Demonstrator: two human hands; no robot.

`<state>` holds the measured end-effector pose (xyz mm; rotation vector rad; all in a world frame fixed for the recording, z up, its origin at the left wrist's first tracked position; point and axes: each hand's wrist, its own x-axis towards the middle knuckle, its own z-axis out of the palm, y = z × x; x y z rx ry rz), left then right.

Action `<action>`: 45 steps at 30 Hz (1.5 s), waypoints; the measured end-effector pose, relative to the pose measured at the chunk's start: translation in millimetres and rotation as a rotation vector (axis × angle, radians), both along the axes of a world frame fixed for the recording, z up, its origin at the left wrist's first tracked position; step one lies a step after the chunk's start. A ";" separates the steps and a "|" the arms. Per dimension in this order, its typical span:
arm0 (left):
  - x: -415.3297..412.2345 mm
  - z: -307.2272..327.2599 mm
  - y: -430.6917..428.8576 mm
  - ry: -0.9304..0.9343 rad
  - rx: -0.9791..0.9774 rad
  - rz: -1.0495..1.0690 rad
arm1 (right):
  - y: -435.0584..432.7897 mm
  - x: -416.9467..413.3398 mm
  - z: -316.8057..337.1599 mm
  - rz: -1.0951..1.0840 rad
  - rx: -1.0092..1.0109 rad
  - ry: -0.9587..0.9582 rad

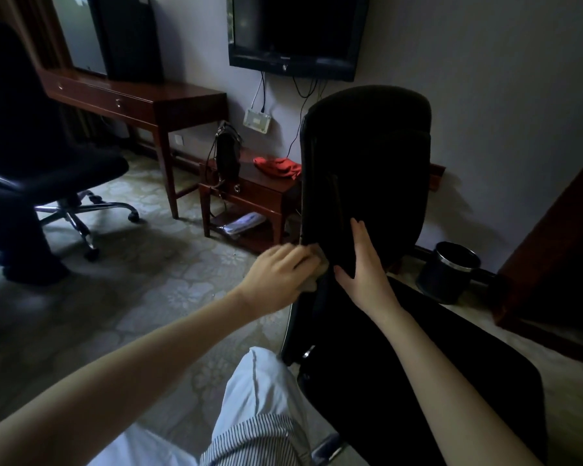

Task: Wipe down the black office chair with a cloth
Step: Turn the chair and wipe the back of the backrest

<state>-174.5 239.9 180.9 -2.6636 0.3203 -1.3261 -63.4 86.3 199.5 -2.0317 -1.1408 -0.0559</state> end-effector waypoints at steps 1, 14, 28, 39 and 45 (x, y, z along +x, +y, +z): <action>1.0 13.5 1.4 -0.085 -0.023 0.001 | -0.2 -0.5 -0.6 0.003 0.001 0.021; 22.7 34.1 -28.1 -0.158 -0.023 0.340 | 2.7 -5.0 -4.3 -0.042 0.036 0.021; -2.1 -38.3 -14.9 0.071 0.036 0.234 | 5.3 -6.3 -5.7 -0.076 0.028 -0.019; -21.8 -13.8 -31.9 -0.267 -1.289 0.178 | 4.3 -7.7 -5.4 -0.104 -0.062 -0.137; 1.6 -18.6 -52.7 -0.474 -1.764 0.195 | 14.0 -4.1 11.2 -0.001 -0.139 -1.028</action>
